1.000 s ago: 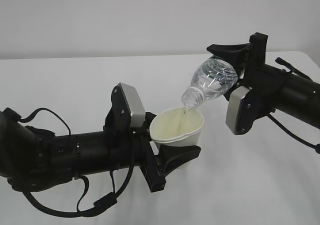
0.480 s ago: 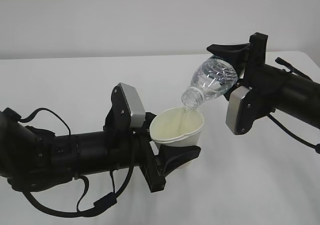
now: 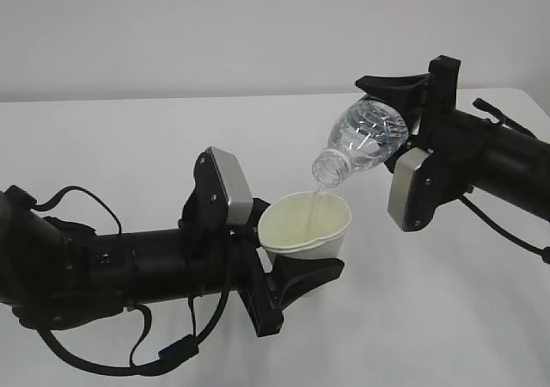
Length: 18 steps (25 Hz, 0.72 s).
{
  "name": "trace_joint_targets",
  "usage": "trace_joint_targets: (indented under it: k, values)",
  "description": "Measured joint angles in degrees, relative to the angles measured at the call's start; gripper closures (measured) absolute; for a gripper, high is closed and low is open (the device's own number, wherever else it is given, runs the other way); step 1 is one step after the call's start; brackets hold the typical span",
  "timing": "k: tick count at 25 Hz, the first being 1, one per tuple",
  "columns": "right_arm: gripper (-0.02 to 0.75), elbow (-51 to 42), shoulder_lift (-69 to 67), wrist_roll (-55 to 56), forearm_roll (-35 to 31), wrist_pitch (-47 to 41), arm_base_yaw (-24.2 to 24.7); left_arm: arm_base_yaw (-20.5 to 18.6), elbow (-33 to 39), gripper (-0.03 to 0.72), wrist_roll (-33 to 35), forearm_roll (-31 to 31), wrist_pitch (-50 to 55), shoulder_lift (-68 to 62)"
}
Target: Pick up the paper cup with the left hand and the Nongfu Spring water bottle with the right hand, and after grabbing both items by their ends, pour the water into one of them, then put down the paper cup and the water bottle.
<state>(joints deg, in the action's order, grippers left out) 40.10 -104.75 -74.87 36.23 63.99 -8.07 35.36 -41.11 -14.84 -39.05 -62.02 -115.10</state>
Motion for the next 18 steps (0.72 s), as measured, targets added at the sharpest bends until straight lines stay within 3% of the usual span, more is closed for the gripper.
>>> trace_joint_targets:
  k: [18]
  values:
    - [0.274, 0.03, 0.0, -0.14, 0.0, 0.0, 0.0, 0.0, 0.0, 0.232, 0.0, -0.81, 0.75, 0.0]
